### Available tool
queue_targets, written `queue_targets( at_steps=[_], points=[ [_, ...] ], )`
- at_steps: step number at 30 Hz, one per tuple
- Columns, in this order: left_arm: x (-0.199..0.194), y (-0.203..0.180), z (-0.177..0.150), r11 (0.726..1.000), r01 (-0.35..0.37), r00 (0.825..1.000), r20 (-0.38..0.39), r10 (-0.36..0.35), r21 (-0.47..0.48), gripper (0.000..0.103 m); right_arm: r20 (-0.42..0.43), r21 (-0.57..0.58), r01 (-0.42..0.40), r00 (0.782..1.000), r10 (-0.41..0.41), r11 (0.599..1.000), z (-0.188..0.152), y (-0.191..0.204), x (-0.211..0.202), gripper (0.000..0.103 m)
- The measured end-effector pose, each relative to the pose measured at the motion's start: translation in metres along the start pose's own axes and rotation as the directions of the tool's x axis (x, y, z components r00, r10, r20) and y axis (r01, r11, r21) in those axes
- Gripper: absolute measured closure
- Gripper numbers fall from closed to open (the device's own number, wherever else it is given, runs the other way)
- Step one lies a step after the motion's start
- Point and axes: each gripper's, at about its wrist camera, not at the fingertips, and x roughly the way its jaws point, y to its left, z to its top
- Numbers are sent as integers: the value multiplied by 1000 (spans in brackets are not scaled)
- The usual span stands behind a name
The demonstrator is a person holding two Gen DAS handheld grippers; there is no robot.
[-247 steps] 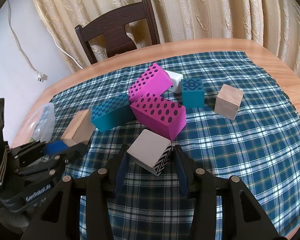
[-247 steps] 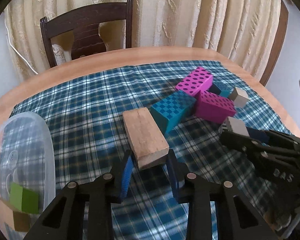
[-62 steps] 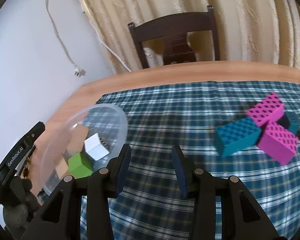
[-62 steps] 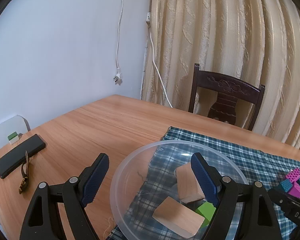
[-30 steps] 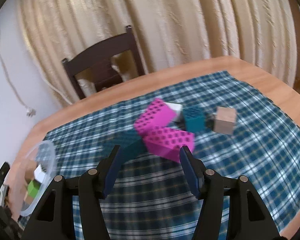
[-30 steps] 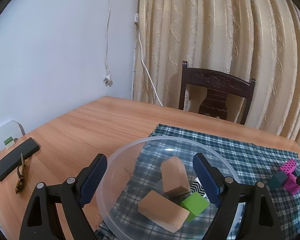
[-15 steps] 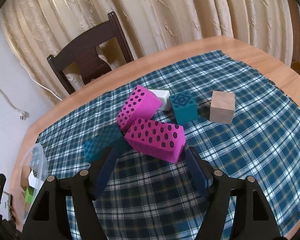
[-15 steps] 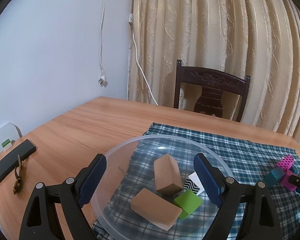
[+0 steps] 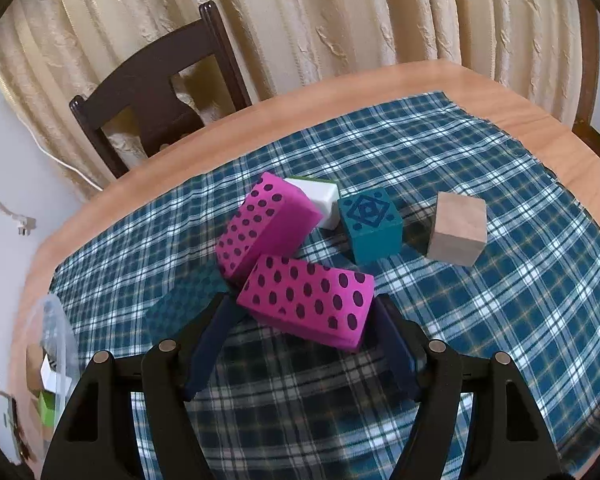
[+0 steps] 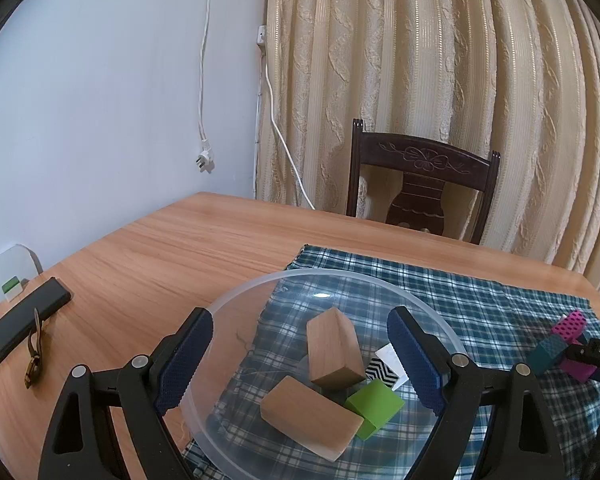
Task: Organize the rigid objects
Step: 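Grasp the magenta dotted block with the left gripper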
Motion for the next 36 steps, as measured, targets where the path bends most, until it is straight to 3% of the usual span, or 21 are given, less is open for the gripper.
queue_targets(
  at_steps=[12,22,32,36],
  points=[
    [3,3,-2,998,8,1000,12,-8,-63,34,-1,2,4,1000,-4,1000,0,-2,0,11],
    [-10,-8,-12,993,-63,998,7,64,-102,35,-14,30,39,999,-38,999,-4,-17,-5,11],
    [-24,-31,-21,987,-85,996,9,87,-138,35,-51,117,124,992,-119,985,-9,-55,-13,11],
    [-29,-45,-23,987,-89,996,12,92,-137,35,-104,159,205,976,-190,966,-13,-82,-14,11]
  ],
)
